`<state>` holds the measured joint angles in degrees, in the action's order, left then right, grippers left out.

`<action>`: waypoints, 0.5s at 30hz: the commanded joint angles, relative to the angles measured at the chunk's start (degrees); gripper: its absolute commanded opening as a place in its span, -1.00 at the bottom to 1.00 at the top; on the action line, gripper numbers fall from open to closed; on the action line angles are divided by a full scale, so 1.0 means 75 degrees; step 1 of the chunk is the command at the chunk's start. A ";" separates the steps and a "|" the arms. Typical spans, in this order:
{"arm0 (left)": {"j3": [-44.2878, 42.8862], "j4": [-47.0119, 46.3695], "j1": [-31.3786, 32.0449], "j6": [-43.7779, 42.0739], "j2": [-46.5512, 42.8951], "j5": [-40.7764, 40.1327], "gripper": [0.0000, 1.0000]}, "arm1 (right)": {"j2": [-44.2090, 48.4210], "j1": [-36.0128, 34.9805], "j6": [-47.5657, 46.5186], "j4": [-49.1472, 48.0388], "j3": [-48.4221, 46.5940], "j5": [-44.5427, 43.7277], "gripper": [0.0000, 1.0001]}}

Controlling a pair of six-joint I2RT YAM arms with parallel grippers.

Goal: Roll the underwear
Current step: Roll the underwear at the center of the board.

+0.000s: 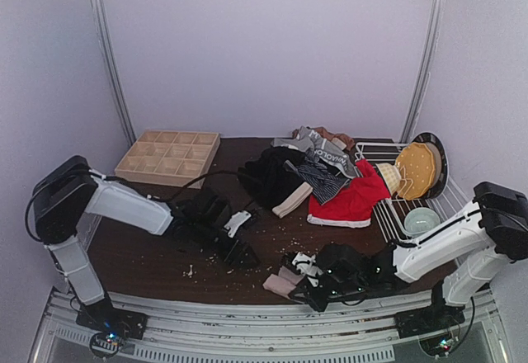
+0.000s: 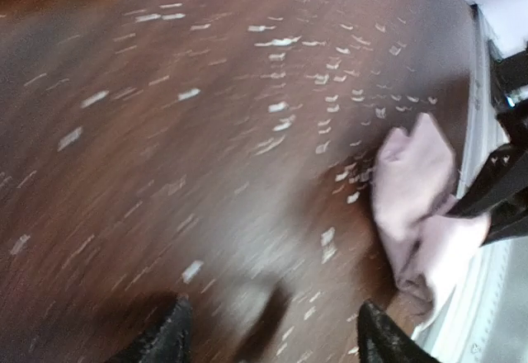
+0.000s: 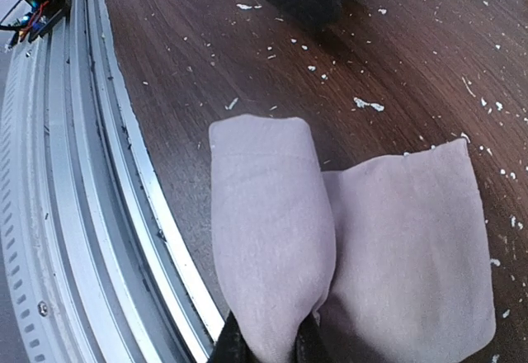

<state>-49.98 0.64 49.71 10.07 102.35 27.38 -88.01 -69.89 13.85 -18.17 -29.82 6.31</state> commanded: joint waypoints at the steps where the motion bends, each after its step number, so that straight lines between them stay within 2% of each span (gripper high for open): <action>1: 0.2001 -0.3503 0.0080 0.0532 -0.1389 -0.2483 0.94 | -0.0111 0.0519 0.0306 -0.0001 0.0373 0.1303 -1.00; 3: 0.2969 -0.4934 0.0407 -0.0168 -0.1837 -0.2980 0.95 | -0.0195 0.0837 0.0460 -0.0125 0.0373 0.1767 -1.00; 6: 0.3228 -0.5602 0.0778 -0.1142 -0.2132 -0.2857 0.96 | -0.0443 0.1274 0.0701 -0.0444 0.0354 0.2692 -1.00; 9: 0.3207 -0.5577 0.1435 -0.2571 -0.2222 -0.2742 0.96 | -0.0699 0.1612 0.0959 -0.0780 0.0320 0.3369 -1.00; 11: 0.2965 -0.5115 0.1830 -0.3461 -0.2162 -0.2783 0.95 | -0.0841 0.1791 0.1153 -0.1119 0.0344 0.3696 -1.00; 15: 0.2558 -0.4484 0.2105 -0.4482 -0.1975 -0.2276 0.78 | -0.1230 0.2076 0.1580 -0.1712 0.0352 0.4334 -1.00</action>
<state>-27.68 -32.80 64.16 -10.79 86.74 8.34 -93.71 -56.05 21.54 -28.82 -28.49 32.40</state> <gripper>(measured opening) 0.937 0.097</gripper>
